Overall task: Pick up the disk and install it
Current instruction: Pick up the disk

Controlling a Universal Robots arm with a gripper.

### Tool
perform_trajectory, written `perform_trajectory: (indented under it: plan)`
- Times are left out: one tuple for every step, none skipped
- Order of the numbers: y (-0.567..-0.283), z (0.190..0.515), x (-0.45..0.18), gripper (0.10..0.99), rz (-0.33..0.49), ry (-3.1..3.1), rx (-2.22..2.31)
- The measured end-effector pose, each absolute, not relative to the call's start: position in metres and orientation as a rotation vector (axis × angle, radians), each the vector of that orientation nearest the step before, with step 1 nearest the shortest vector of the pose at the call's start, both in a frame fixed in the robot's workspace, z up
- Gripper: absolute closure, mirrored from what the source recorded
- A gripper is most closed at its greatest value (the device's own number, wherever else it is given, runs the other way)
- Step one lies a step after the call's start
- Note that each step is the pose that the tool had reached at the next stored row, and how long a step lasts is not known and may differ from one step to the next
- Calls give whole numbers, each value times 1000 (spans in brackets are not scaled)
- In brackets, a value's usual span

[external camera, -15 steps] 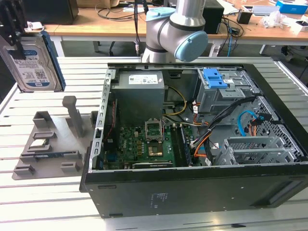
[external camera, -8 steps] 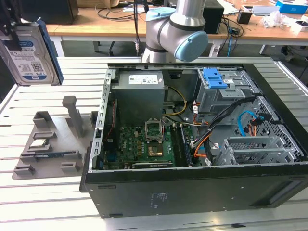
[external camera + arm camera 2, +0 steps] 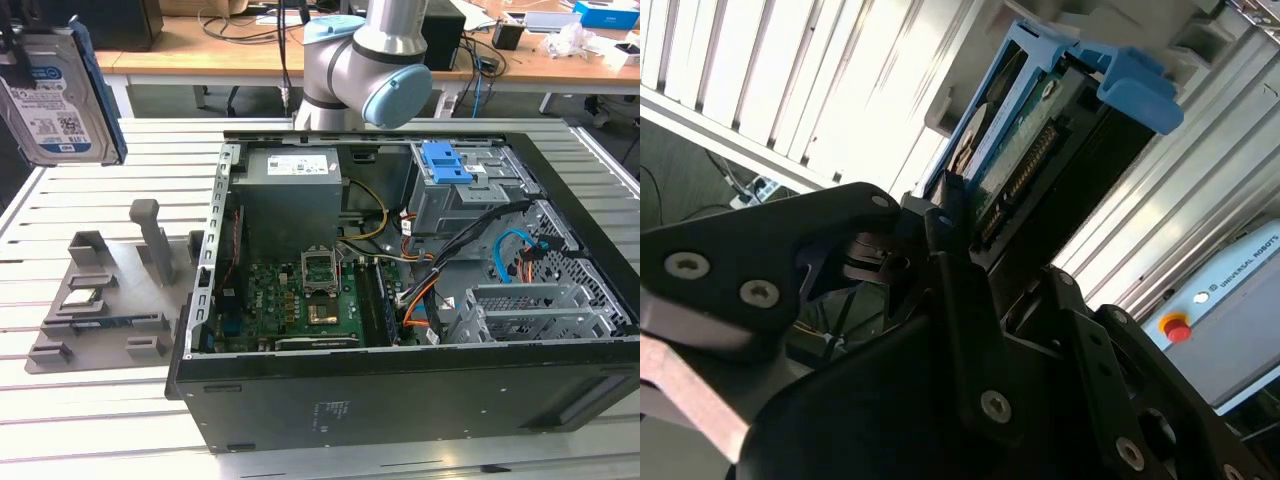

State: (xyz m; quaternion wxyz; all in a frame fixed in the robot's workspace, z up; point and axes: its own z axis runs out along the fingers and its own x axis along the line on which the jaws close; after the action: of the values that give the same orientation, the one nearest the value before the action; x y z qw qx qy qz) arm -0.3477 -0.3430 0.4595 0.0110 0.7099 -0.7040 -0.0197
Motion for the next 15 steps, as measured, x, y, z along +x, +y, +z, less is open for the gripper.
perform_trajectory:
  plan:
    - [-343, 463, -348, 722, -62, -2196, 2215]
    - [-343, 466, -348, 722, -62, -2196, 2214]
    - [-343, 469, -348, 722, -62, -2196, 2214]
    - [-343, 471, -348, 722, -62, -2196, 2214]
    - [-343, 473, -348, 722, -62, -2196, 2214]
    - [-343, 477, -348, 722, -62, -2196, 2214]
    - [-343, 479, -348, 722, -63, -2196, 2214]
    - [-342, 481, -348, 722, -63, -2196, 2214]
    - [-342, 483, -348, 722, -63, -2196, 2214]
    - [-342, 487, -348, 722, -63, -2196, 2214]
    - [-342, 489, -348, 722, -63, -2196, 2214]
    - [-342, 491, -348, 722, -63, -2195, 2214]
    - [-342, 495, -348, 722, -63, -2195, 2214]
    - [-342, 499, -348, 722, -64, -2195, 2214]
    - [-342, 502, -347, 722, -64, -2195, 2213]
